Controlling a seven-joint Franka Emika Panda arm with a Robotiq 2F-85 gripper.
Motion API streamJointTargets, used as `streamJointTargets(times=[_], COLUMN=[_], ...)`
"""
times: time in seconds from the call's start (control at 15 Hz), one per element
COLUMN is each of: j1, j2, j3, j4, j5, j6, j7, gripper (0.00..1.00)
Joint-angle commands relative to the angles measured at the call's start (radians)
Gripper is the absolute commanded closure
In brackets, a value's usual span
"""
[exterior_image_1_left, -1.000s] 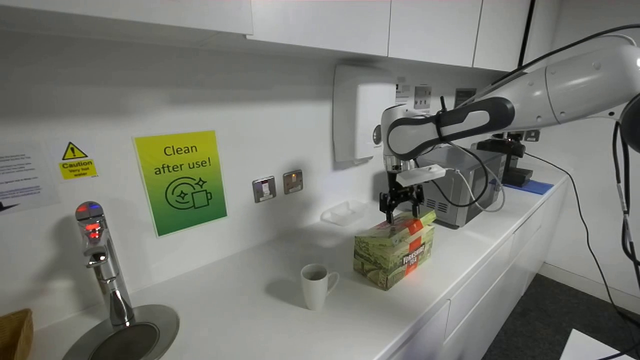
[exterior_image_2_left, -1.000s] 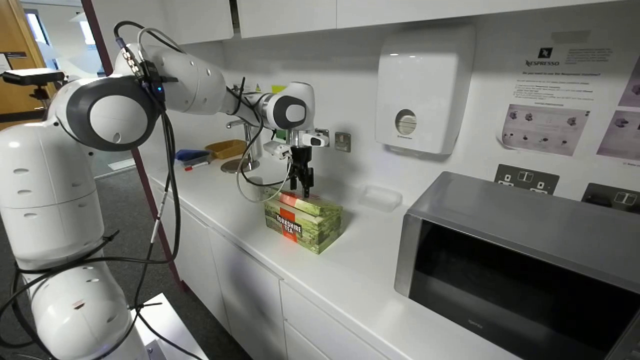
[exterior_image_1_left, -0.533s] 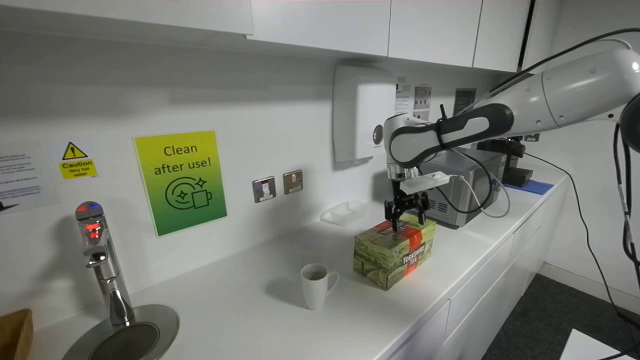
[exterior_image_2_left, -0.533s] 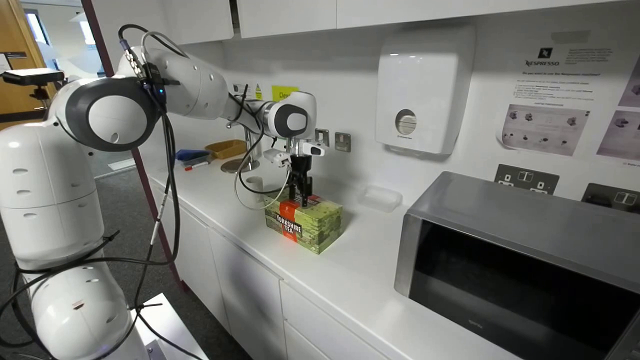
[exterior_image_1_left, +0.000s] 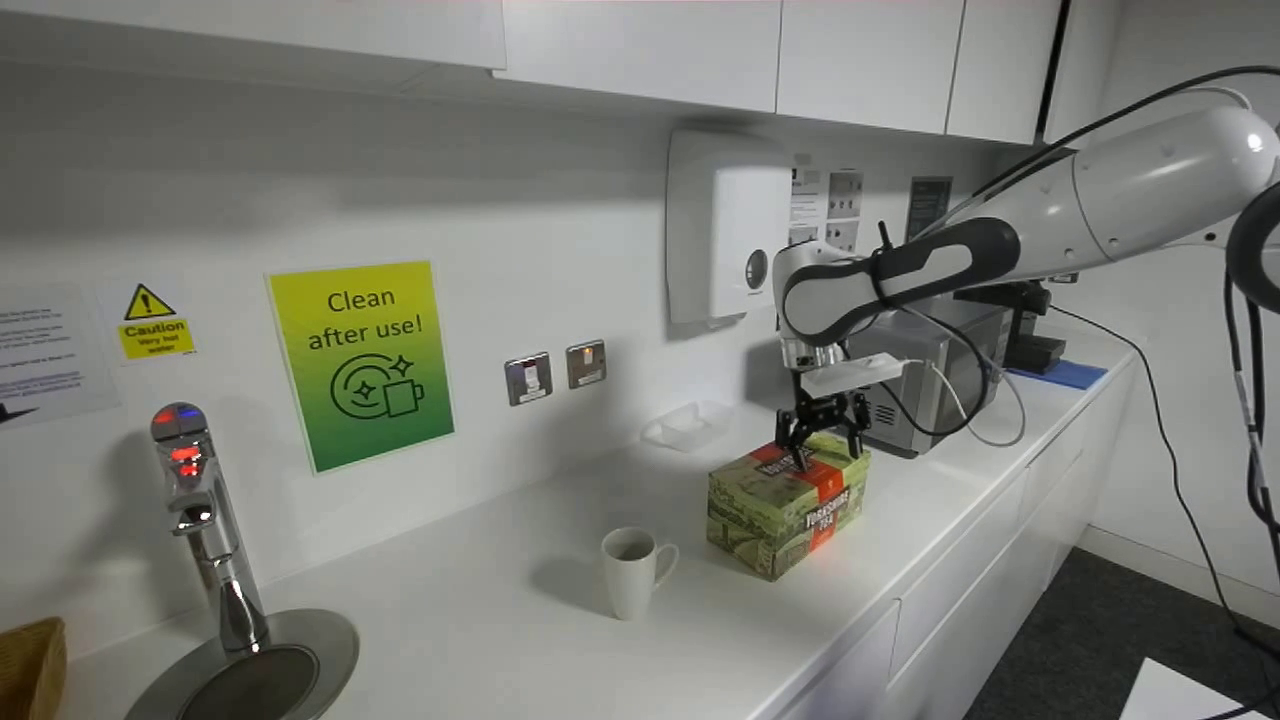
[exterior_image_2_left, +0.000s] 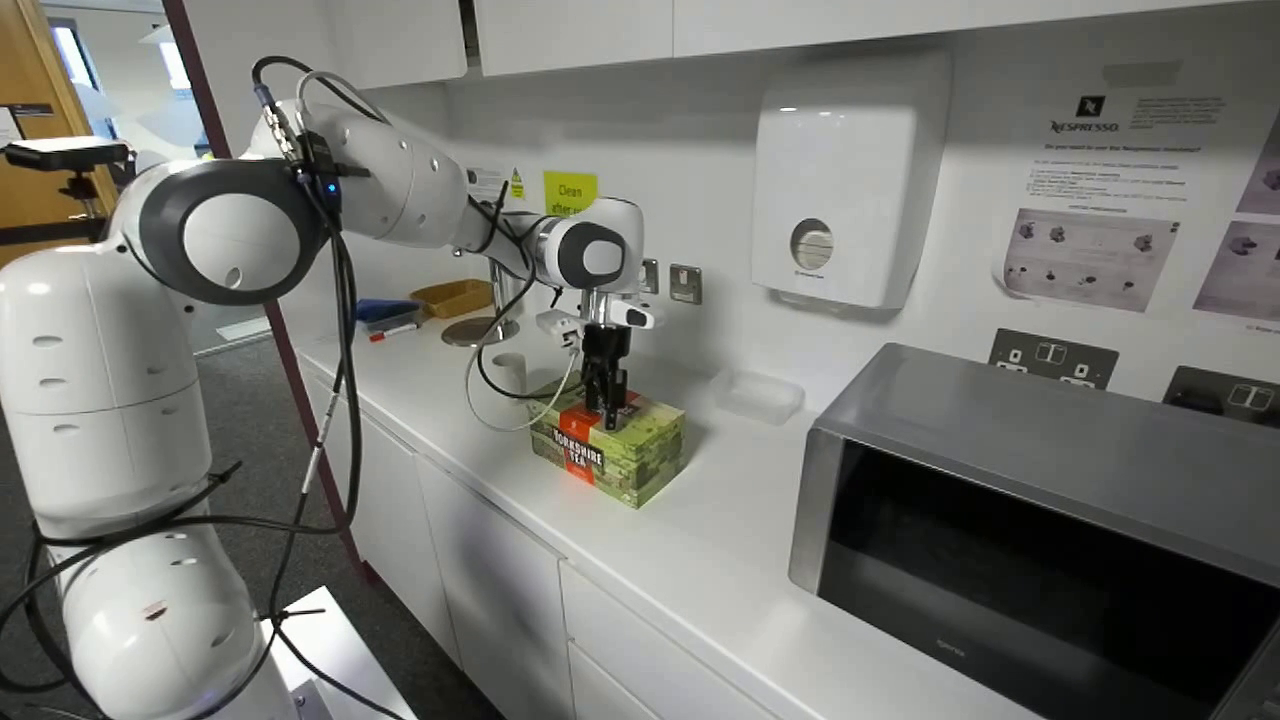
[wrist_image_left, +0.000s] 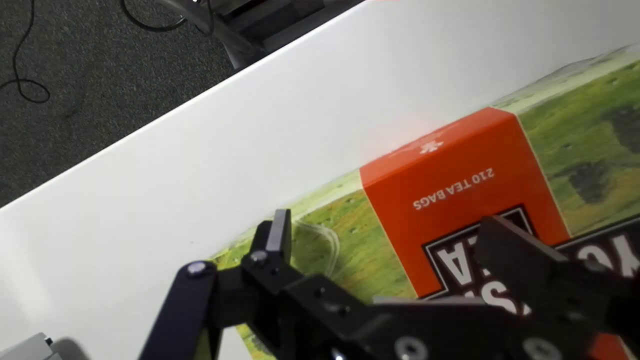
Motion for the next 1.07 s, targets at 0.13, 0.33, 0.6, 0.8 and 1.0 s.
streamJointTargets(times=[0.13,0.33,0.6,0.8,1.0], j1=[-0.013,-0.012,-0.004,0.016,0.033], j2=[0.022,0.022,0.004,-0.058,-0.109], j3=[-0.005,-0.005,0.002,0.026,0.058], j4=[0.001,0.007,0.01,0.003,0.014], j5=[-0.002,-0.004,-0.008,-0.015,-0.008], j6=[0.008,0.006,0.011,0.035,0.054], j7=[0.045,0.056,0.057,0.03,0.006], gripper=[0.0,0.0,0.0,0.0,0.0])
